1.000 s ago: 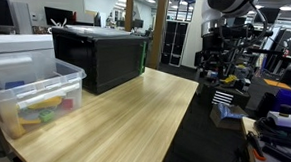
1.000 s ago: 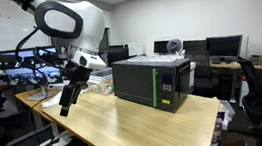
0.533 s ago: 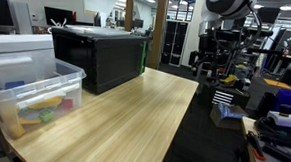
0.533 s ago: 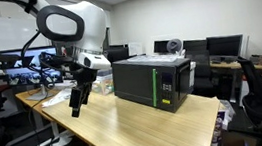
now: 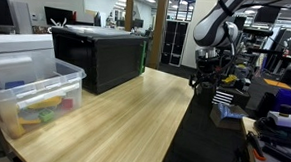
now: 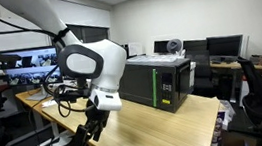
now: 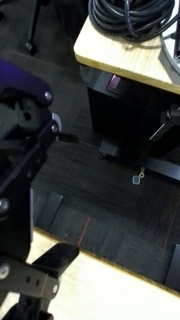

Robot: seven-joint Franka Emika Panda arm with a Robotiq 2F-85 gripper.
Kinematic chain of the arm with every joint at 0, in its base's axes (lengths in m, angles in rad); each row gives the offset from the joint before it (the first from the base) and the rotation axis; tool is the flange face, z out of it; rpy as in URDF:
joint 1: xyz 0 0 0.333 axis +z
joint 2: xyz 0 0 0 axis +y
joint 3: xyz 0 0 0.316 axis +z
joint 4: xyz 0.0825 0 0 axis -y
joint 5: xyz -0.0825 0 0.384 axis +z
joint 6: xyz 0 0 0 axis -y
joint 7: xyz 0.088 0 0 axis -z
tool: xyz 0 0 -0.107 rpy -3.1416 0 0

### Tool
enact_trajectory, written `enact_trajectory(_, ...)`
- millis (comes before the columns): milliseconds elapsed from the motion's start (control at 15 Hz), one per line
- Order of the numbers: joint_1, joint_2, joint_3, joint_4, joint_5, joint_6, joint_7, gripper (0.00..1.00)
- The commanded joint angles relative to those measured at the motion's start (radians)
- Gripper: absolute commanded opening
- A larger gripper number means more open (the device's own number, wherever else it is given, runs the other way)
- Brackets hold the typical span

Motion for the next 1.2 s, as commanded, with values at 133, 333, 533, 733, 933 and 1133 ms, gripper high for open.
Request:
enact_trajectory(133,-0.049,0.212,-0.055,0.156,0.096,-0.117,0.114,1.00)
enact_trajectory(333,-0.079,0.287,-0.077,0.226,0.138,-0.197,0.189,1.00)
enact_trajectory(533,-0.114,0.352,-0.087,0.291,0.187,-0.281,0.282,1.00)
enact_trajectory(733,-0.136,0.403,-0.090,0.338,0.223,-0.335,0.366,1.00)
enact_trajectory(933,-0.153,0.461,-0.091,0.391,0.233,-0.386,0.431,1.00)
enact_trajectory(1133,-0.172,0.521,-0.092,0.451,0.242,-0.436,0.487,1.00)
